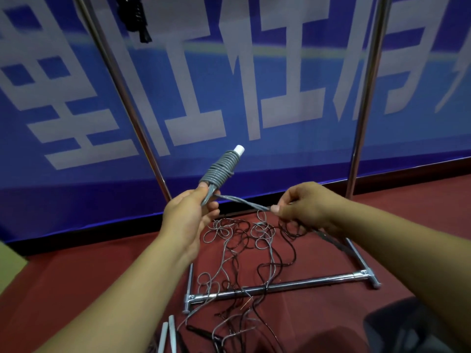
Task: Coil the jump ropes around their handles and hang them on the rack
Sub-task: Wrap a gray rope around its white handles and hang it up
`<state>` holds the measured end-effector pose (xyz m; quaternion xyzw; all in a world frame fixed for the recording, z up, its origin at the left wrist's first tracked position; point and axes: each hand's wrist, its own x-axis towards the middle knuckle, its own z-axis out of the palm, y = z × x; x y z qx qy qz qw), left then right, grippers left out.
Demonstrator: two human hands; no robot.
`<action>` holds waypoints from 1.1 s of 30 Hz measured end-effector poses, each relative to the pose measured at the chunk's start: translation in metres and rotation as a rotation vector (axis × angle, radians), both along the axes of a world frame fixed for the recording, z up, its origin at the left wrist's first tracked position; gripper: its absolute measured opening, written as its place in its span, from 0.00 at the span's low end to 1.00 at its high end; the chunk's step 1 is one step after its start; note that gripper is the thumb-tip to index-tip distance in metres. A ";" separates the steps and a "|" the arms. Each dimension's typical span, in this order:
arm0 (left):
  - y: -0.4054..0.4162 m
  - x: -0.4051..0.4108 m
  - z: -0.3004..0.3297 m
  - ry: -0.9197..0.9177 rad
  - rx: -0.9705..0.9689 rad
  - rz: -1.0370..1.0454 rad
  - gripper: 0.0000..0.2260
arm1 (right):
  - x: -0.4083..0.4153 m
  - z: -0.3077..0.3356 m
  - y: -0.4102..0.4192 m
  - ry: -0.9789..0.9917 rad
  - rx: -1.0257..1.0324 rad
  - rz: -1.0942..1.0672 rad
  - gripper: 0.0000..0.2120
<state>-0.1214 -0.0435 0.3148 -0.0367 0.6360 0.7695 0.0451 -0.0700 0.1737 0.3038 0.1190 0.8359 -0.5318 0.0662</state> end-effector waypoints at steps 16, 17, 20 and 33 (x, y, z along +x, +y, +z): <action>-0.004 -0.006 -0.015 0.084 -0.240 0.029 0.10 | 0.016 0.016 -0.009 0.163 -0.416 0.409 0.09; -0.005 -0.007 -0.016 0.082 -0.239 0.035 0.09 | 0.013 0.015 -0.007 0.165 -0.429 0.329 0.10; -0.005 -0.009 -0.016 0.067 -0.209 0.049 0.09 | 0.005 0.009 -0.001 0.118 -0.386 0.043 0.15; -0.005 -0.007 -0.015 0.081 -0.190 0.083 0.08 | 0.017 0.016 -0.021 -0.099 0.097 0.166 0.16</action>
